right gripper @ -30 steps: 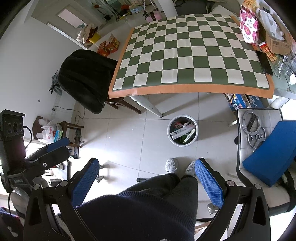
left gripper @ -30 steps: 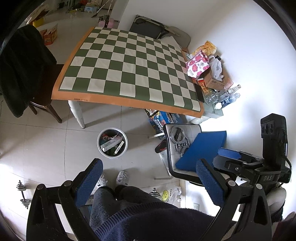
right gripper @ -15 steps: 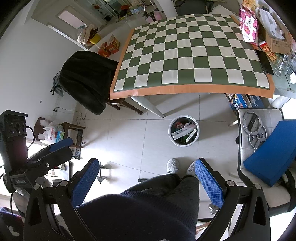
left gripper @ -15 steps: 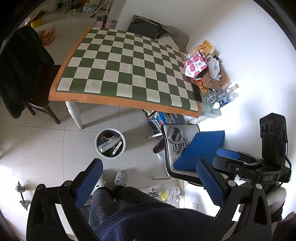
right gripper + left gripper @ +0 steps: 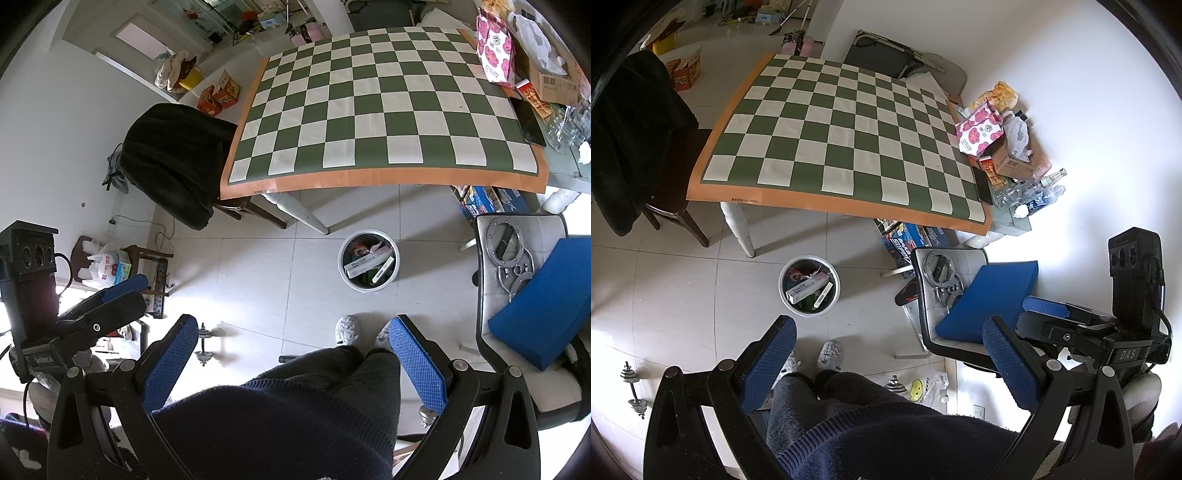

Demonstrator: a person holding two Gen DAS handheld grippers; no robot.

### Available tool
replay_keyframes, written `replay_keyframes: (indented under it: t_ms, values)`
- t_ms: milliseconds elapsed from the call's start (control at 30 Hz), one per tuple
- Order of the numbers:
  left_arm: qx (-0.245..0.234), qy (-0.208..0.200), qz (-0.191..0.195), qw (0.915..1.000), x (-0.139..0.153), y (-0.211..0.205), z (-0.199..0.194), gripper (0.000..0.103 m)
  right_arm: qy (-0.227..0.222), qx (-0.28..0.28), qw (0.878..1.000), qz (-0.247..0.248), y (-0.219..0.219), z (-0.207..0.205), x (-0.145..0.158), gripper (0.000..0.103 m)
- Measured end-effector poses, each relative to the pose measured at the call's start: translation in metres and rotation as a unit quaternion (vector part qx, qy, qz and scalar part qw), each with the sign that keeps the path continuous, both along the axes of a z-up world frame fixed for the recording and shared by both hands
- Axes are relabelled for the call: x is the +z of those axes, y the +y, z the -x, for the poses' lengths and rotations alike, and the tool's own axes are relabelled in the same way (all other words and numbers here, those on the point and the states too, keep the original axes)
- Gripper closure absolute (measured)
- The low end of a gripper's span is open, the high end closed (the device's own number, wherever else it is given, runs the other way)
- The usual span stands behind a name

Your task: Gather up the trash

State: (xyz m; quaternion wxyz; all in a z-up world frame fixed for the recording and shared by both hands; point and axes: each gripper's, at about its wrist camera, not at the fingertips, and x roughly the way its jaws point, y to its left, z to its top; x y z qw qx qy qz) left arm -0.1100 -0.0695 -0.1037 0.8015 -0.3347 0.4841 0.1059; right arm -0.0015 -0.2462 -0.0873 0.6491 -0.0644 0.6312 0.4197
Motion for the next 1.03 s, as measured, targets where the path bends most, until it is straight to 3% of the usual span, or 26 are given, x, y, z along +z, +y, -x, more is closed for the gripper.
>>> replay_keyframes:
  t_ms: [1033]
  values:
    - [0.001, -0.001, 0.000, 1.0000, -0.0001, 0.0020, 0.0008, 0.000, 0.006, -0.006, 1.000, -0.003, 0.0084, 0.0037, 0.0011, 0.000]
